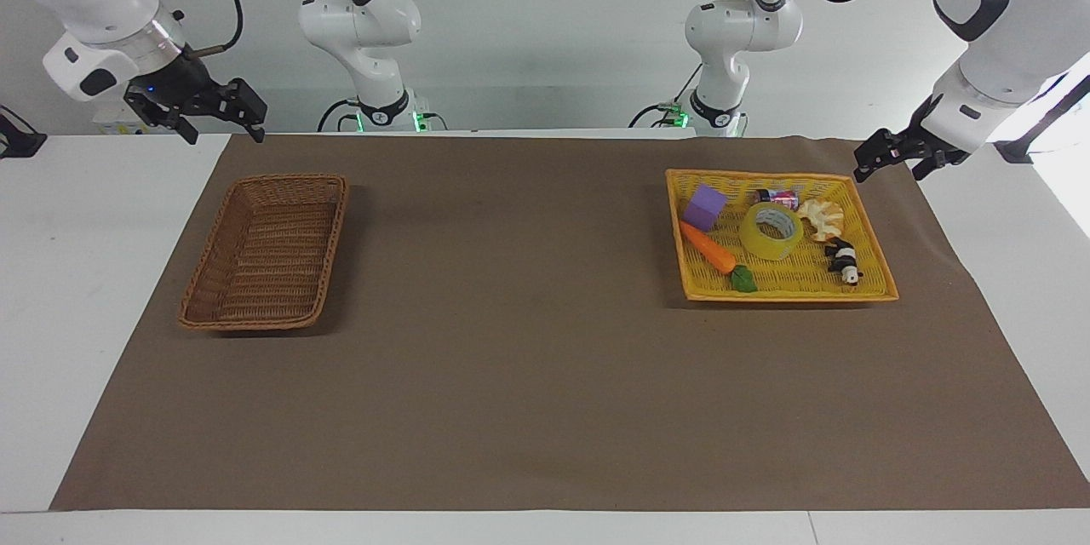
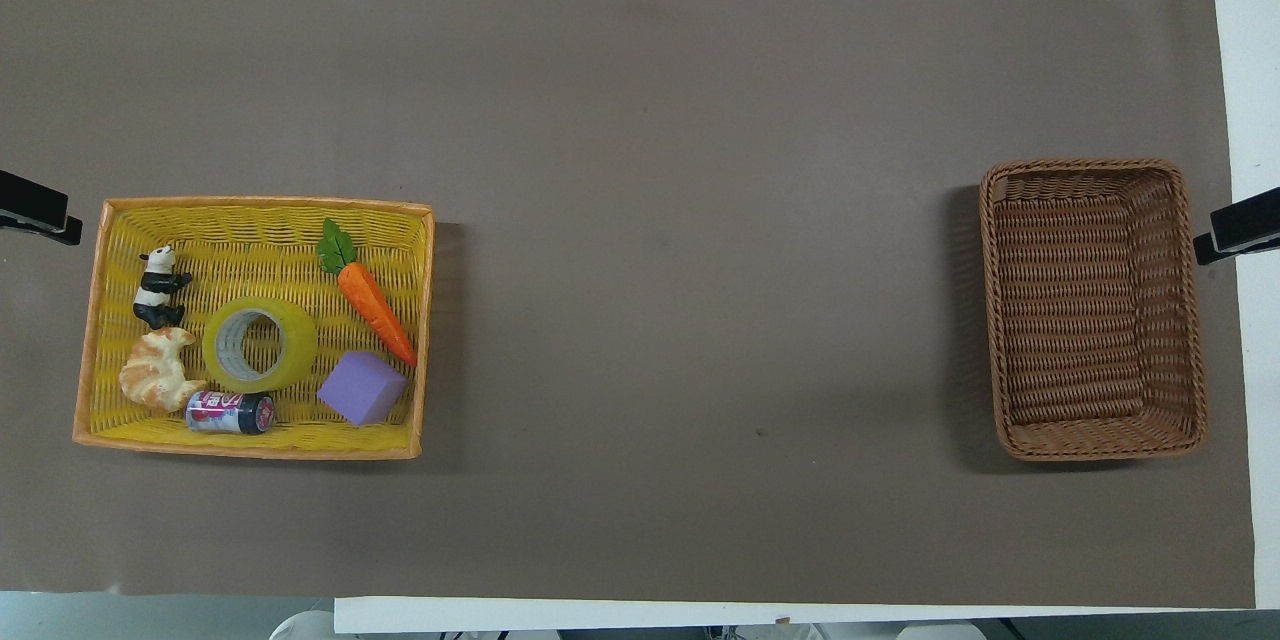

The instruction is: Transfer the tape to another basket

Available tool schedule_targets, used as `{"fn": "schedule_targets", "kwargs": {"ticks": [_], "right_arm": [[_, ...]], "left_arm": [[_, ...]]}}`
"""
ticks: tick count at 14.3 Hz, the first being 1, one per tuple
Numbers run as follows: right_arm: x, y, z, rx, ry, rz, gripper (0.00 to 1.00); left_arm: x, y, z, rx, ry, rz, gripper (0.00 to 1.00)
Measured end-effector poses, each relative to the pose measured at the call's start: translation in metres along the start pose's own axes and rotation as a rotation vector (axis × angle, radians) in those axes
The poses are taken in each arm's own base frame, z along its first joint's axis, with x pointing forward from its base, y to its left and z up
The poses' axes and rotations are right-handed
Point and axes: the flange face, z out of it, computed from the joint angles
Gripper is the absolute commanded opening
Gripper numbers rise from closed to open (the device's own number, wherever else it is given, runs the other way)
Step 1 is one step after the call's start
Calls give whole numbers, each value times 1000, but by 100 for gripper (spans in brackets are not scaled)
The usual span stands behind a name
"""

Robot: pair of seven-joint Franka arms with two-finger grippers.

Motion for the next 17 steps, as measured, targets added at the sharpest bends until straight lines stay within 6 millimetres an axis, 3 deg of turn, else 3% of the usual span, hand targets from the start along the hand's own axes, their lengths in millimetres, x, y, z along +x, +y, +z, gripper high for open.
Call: {"fn": "schedule_targets", "kwargs": {"ticks": [6,8,11,15,17], "right_arm": [[0,0,0,0,0,0,100],[0,0,0,0,0,0,100],[0,0,0,0,0,0,100],[0,0,0,0,0,0,100],[0,0,0,0,0,0,100]], "left_arm": [[-1,3,1,0,-8,6,100],[-5,5,12,-2,-30,9,100],[-20,6,49,-5,-22,11,100],[-66,-2,122,-19,-35,-10,98],[-82,-5,146,-25,-46,-20,96]]}}
